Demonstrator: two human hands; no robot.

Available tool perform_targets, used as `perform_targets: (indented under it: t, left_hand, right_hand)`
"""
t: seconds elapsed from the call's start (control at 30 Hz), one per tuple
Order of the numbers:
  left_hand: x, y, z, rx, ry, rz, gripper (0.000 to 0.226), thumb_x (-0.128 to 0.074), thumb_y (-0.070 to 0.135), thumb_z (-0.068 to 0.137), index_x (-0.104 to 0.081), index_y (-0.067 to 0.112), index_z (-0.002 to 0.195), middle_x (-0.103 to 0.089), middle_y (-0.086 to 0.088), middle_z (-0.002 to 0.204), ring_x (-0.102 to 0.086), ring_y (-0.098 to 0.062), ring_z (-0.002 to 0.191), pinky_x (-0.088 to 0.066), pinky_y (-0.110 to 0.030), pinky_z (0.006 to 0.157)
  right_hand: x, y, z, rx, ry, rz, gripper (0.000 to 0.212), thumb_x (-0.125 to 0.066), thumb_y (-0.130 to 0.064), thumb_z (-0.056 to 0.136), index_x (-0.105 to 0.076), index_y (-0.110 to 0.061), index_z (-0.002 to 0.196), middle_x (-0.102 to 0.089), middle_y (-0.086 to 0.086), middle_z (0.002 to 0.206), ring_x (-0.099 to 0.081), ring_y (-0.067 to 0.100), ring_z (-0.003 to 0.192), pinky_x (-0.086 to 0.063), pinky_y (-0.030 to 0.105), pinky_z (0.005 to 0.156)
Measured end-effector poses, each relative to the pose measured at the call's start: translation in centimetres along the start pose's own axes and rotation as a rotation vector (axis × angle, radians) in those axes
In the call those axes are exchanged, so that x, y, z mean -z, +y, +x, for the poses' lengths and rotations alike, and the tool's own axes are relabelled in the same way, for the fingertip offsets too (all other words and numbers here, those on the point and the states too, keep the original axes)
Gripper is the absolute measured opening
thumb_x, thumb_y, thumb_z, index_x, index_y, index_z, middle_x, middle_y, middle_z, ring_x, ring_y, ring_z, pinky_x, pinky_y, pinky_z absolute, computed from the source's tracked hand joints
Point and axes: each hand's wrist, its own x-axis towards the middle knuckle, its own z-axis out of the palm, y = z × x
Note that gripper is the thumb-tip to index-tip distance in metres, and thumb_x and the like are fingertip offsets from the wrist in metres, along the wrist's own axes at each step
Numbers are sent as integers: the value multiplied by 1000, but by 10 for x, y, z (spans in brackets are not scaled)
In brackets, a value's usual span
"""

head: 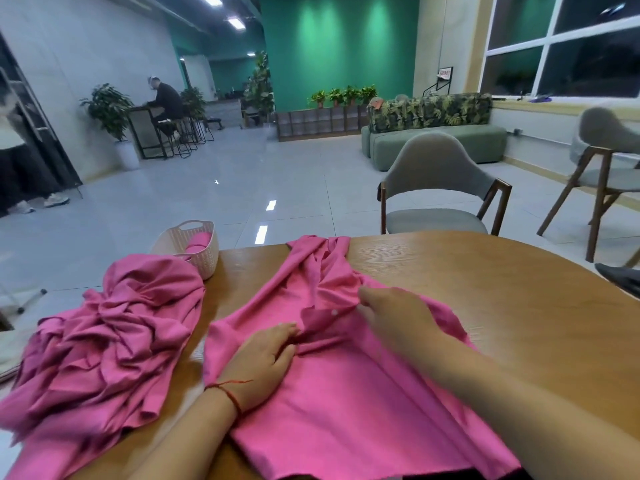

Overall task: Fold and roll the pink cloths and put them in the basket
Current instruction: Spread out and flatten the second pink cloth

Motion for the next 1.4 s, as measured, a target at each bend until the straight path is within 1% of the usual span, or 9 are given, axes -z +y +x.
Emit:
perform_targets:
  t: [0.23, 0.4, 0.57, 0.67, 0.77, 0.87, 1.13, 1.27, 1.4]
  left_hand:
    - [29, -11, -55, 157, -155, 227, 72, -14, 80, 87, -9, 59, 156, 8, 30, 164, 9, 0, 156, -5, -40, 130]
    - [38, -16, -79, 239, -189, 292, 95, 8, 99, 70, -3, 61, 156, 16, 27, 161, 10, -2, 155, 1, -34, 127]
    - [40, -17, -62, 264, -184, 297, 83, -12, 84, 87, -24, 46, 160, -19, 12, 171, -17, -14, 158, -16, -38, 129]
    - [40, -7, -36, 239, -87, 383, 88, 8, 80, 88, -53, 35, 133, -54, 6, 136, -53, -22, 129, -42, -41, 109]
    - [37, 15, -1, 208, -8, 422, 80, 2, 73, 91, -60, 29, 114, -62, 1, 117, -59, -28, 111, -50, -47, 94]
    - [34, 34, 40, 194, 91, 215, 54, -25, 62, 92, -63, 27, 109, -66, -1, 115, -63, -28, 109, -51, -48, 96]
    - [26, 27, 101, 177, -133, 140, 56, -33, 63, 97, -60, 33, 137, -61, 5, 142, -58, -21, 129, -46, -47, 110]
    - [30, 18, 124, 171, 87, 16, 43, -38, 49, 98, -69, 19, 97, -74, -7, 105, -66, -30, 94, -53, -43, 86]
    - [43, 9, 168, 162, 260, -36, 19, -56, 23, 96, -67, 11, 86, -70, -15, 92, -63, -35, 86, -51, -40, 77]
  right_hand:
    - [58, 115, 11, -368, 98, 173, 16, -57, -32, 105, -60, -20, 95, -68, 10, 93, -64, 34, 91, -45, 42, 75]
    - [90, 213, -23, -608, 72, 47, 11, -61, -29, 102, -64, -21, 94, -69, 9, 99, -62, 30, 88, -51, 42, 79]
    - [88, 242, -53, -710, -85, 5, 17, -76, -43, 88, -66, -30, 94, -68, -1, 92, -64, 20, 82, -57, 40, 75]
    - [86, 239, -54, -661, -109, -10, 40, -71, -72, 83, -62, -35, 97, -66, -5, 100, -65, 21, 90, -52, 38, 74]
    - [75, 228, -43, -513, -66, -55, 23, -70, -44, 94, -70, -32, 113, -63, -2, 113, -58, 25, 108, -51, 42, 92]
    - [62, 206, -19, -353, -88, 78, 22, -66, -24, 98, -72, -30, 118, -66, -5, 116, -63, 20, 107, -45, 33, 88]
    - [23, 187, -11, -157, -333, 272, 42, -43, -46, 112, -55, -37, 152, -52, -23, 150, -48, 1, 139, -32, 23, 118]
    - [23, 196, -8, -180, -253, 206, 52, -32, -67, 104, -63, -42, 138, -59, -26, 137, -57, 3, 123, -42, 30, 112]
    - [19, 180, 48, -178, -256, 175, 16, -60, -52, 103, -64, -47, 117, -70, -22, 102, -66, 5, 93, -54, 39, 93]
